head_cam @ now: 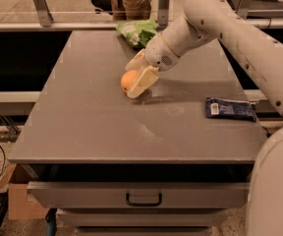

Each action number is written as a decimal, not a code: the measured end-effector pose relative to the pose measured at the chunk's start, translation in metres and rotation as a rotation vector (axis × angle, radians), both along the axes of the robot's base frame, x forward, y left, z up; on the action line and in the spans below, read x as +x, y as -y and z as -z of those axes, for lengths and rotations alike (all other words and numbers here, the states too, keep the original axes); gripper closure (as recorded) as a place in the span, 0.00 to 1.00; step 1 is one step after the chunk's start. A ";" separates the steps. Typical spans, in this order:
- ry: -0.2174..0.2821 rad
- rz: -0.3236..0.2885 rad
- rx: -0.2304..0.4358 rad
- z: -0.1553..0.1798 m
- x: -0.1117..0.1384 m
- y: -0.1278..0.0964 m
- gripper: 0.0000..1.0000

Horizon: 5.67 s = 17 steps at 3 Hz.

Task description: Move orange near rxbar blueberry

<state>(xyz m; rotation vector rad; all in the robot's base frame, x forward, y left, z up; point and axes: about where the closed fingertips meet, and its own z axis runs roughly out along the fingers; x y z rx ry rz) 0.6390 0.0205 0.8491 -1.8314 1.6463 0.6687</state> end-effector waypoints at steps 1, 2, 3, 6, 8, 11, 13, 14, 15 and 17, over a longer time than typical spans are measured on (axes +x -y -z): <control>-0.007 -0.013 -0.010 0.002 -0.002 -0.001 0.58; 0.036 0.041 0.015 -0.011 0.007 0.006 0.82; 0.150 0.194 0.035 -0.045 0.022 0.043 1.00; 0.275 0.569 -0.092 -0.077 0.039 0.177 1.00; 0.192 0.690 -0.158 -0.046 0.015 0.224 1.00; 0.044 0.674 -0.172 -0.003 -0.008 0.210 0.82; 0.005 0.655 -0.177 0.006 -0.011 0.202 0.35; 0.003 0.653 -0.180 0.005 -0.010 0.202 0.04; 0.003 0.654 -0.182 0.004 -0.010 0.202 0.00; 0.057 0.685 -0.122 -0.018 -0.005 0.208 0.00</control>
Offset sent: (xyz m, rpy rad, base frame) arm 0.0266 -0.0305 0.0474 0.0694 -0.1365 -0.1712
